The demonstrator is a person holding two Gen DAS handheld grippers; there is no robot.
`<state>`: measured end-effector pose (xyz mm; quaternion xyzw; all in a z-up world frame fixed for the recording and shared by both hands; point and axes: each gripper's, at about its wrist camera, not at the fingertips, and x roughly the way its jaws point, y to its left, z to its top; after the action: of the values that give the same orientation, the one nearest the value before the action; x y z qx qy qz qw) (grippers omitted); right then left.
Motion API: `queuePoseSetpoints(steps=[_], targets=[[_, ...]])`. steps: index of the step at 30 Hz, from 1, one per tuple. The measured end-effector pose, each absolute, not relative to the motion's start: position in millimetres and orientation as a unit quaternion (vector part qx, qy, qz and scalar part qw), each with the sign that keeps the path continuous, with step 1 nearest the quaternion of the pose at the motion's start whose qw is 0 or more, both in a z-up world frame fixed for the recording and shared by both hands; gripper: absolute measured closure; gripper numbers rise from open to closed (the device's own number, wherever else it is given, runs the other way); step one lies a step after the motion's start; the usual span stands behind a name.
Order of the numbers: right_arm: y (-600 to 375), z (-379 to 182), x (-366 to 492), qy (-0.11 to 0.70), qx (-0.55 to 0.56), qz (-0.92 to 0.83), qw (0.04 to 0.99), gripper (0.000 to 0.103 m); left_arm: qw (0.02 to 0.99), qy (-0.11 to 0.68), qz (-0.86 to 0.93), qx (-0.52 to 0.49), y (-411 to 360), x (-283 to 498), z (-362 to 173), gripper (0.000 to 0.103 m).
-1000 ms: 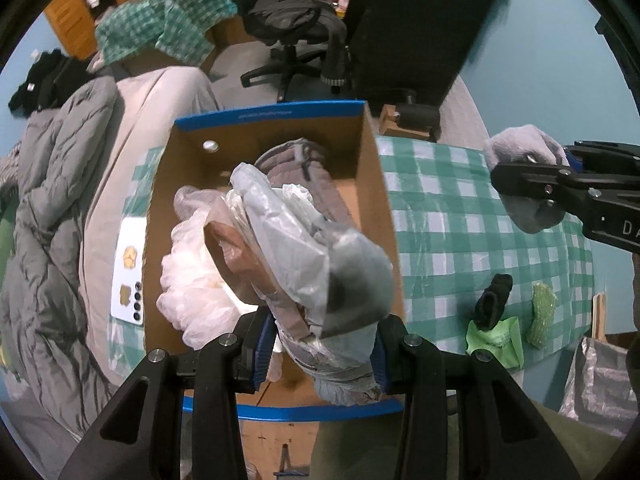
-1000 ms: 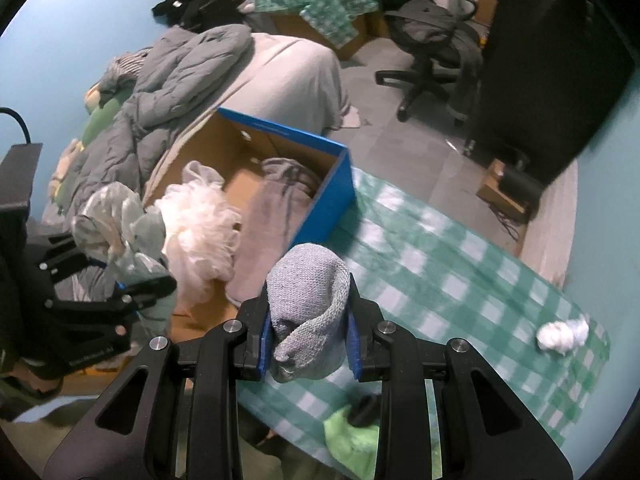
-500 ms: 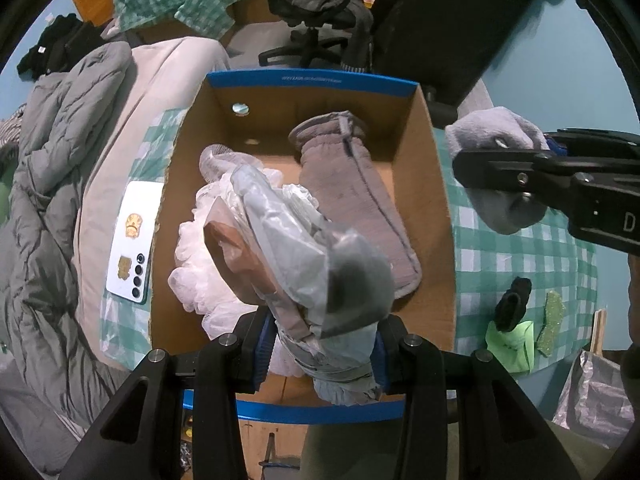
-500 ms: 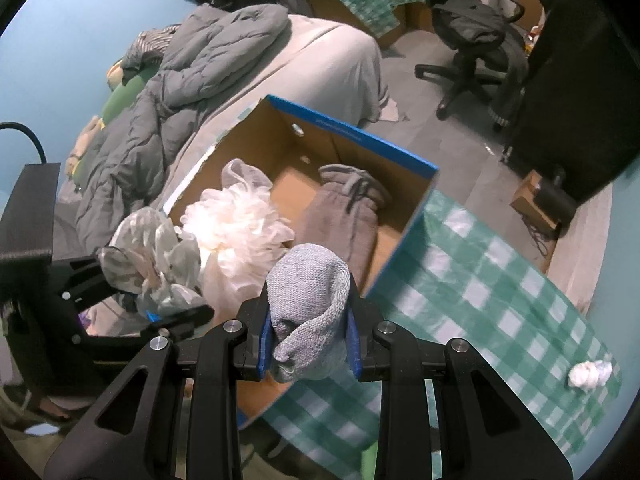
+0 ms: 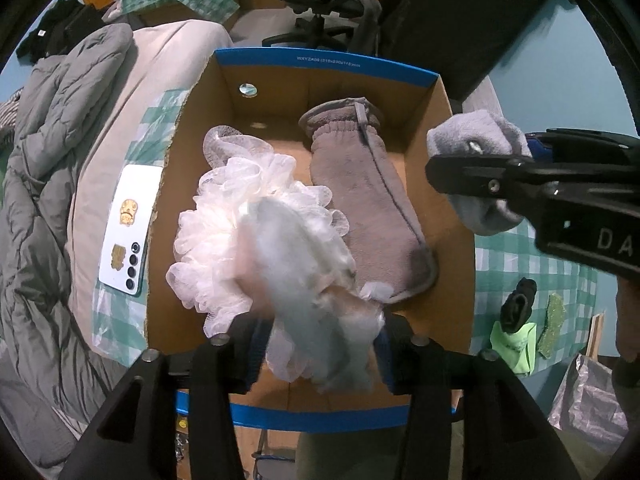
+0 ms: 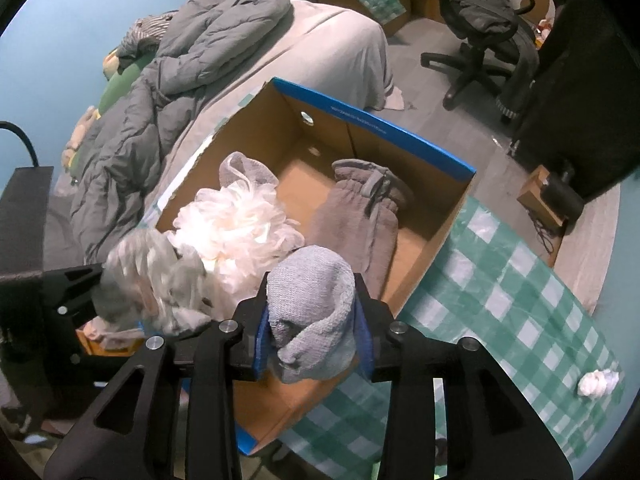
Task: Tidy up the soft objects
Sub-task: 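Lower the bag and sock into the box and open both tools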
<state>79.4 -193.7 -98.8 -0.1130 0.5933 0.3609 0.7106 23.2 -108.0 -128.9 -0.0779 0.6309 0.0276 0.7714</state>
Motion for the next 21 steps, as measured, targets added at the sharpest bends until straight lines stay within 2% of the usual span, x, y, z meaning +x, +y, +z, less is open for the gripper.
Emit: queuePoseSetpoints(steps=[4,5,9,21], targets=[[-192,-98,77,0.59,-0.123,0.358,0.713,0.057,0.777,0.625,0.034,-0.068,-110,22,-124,0.034],[-192,-98,77,0.588,-0.124,0.359,0.714,0.056,0.78,0.622,0.033,-0.066,-111,21,-122,0.033],[-195,-92,76,0.582,-0.119,0.361,0.719,0.038,0.781,0.62,0.037,-0.064,-112,19,-118,0.032],[-214,-79,71,0.575,-0.113,0.341,0.735,0.037,0.784,0.614,0.047,-0.075,-115,8,-107,0.032]])
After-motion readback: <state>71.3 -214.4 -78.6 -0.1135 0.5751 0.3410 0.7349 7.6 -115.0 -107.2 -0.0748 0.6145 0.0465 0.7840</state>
